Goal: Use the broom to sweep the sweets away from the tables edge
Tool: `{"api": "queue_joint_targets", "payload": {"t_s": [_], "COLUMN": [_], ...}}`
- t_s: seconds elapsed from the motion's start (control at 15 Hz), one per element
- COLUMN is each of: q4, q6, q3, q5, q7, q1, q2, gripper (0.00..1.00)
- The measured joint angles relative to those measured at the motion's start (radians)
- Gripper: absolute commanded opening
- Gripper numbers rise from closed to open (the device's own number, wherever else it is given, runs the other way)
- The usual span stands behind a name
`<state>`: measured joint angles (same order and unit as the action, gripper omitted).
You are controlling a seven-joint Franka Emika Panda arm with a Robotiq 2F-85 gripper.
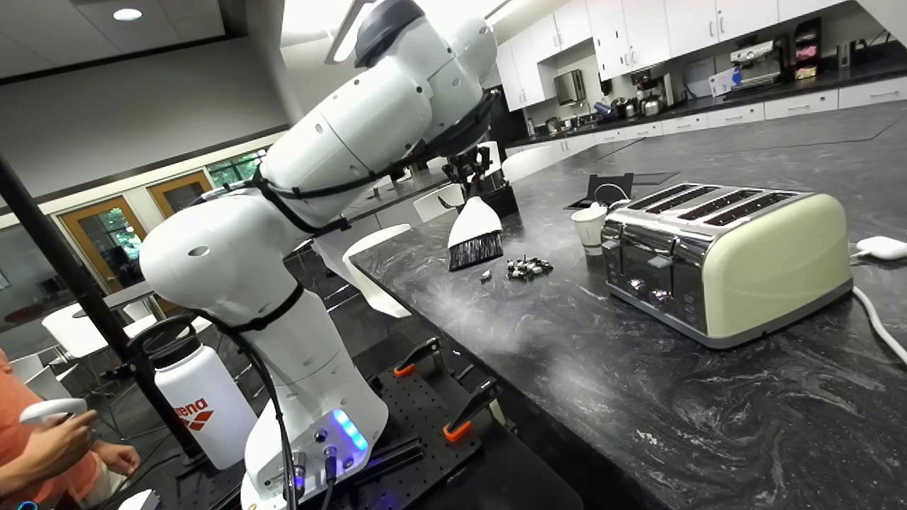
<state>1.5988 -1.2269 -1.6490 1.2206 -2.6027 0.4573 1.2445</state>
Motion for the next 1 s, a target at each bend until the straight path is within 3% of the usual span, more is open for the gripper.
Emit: {"api": "queue_joint_targets", "payload": {"t_s": [0.2, 0.4, 1.0], "q4": [0.079, 0.137, 0.211], "q6": [0.184, 0.266, 0.261], "q3": [-0.078, -0.082, 0.101], "q5": [0.035, 0.100, 0.146], "q7": [0.000, 0.000, 0.000], "q1": [0.038, 0.079, 0.140], "q2": [0.118, 0.221, 0.238], "gripper": [0.14, 0.14, 0.14]}}
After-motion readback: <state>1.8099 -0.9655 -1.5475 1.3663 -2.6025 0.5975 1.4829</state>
